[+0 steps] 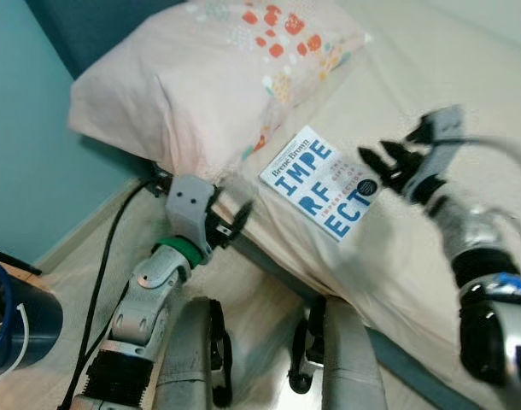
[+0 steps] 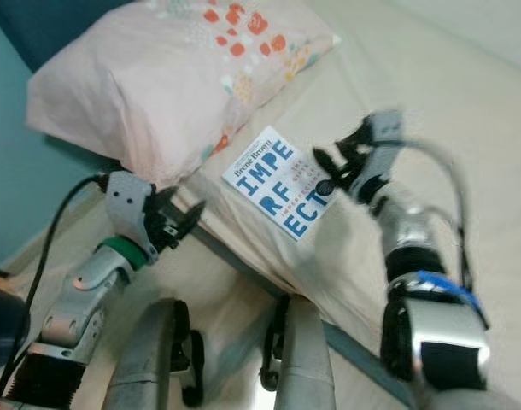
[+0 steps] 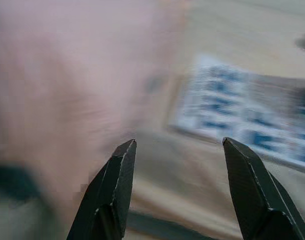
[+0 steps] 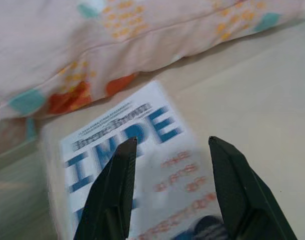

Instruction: Clean up the room

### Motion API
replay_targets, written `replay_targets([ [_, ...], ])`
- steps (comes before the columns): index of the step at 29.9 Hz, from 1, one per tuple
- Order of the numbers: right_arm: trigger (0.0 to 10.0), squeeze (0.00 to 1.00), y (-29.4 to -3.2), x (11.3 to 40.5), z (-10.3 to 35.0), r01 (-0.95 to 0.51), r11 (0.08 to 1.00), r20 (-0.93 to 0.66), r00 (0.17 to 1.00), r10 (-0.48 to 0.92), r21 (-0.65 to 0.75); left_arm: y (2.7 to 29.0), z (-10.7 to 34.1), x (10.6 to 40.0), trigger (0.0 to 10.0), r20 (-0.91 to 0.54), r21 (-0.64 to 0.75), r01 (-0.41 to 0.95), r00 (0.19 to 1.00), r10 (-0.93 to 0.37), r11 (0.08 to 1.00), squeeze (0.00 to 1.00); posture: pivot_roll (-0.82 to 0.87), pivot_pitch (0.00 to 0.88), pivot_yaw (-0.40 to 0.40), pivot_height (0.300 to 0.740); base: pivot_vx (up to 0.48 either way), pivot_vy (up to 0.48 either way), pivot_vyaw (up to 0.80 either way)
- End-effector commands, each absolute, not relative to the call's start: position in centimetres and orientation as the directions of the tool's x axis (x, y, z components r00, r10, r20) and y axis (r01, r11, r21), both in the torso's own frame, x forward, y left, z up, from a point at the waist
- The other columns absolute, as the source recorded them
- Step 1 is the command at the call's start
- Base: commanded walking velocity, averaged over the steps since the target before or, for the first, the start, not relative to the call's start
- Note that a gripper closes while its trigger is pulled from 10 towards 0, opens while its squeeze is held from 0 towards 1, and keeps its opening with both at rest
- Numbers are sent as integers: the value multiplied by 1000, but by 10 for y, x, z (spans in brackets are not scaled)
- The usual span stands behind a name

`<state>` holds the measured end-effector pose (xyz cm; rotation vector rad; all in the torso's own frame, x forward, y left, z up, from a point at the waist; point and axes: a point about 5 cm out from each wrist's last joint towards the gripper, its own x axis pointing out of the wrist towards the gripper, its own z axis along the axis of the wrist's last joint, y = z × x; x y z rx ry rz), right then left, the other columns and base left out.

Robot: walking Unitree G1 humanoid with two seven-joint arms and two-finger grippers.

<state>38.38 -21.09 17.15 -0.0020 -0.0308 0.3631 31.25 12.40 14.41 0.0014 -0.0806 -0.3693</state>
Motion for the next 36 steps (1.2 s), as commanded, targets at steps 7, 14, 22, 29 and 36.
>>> replay_targets([
  [7,10000,0,-190,353,131,-120,992,140,982,125,-39,152,107,309,10000,-43,-6,125,991,-125,992,0,25,101,36,605,0,0,0],
  [14,10000,0,-190,334,115,-18,992,180,984,-4,122,151,91,310,10000,-123,4,100,988,-98,995,0,19,101,33,610,0,0,0],
  [22,10000,0,-168,319,94,-35,995,119,993,24,94,135,90,312,10000,-92,22,146,985,-143,989,0,20,95,16,630,0,0,0],
  [29,10000,0,-161,315,91,-11,996,102,995,1,94,126,90,311,10000,-85,26,191,978,-188,981,0,21,87,21,645,0,0,0],
  [36,10000,0,-159,310,88,9,994,83,996,-18,107,123,85,310,10000,-99,12,196,976,-194,980,0,18,82,13,665,0,0,0],
])
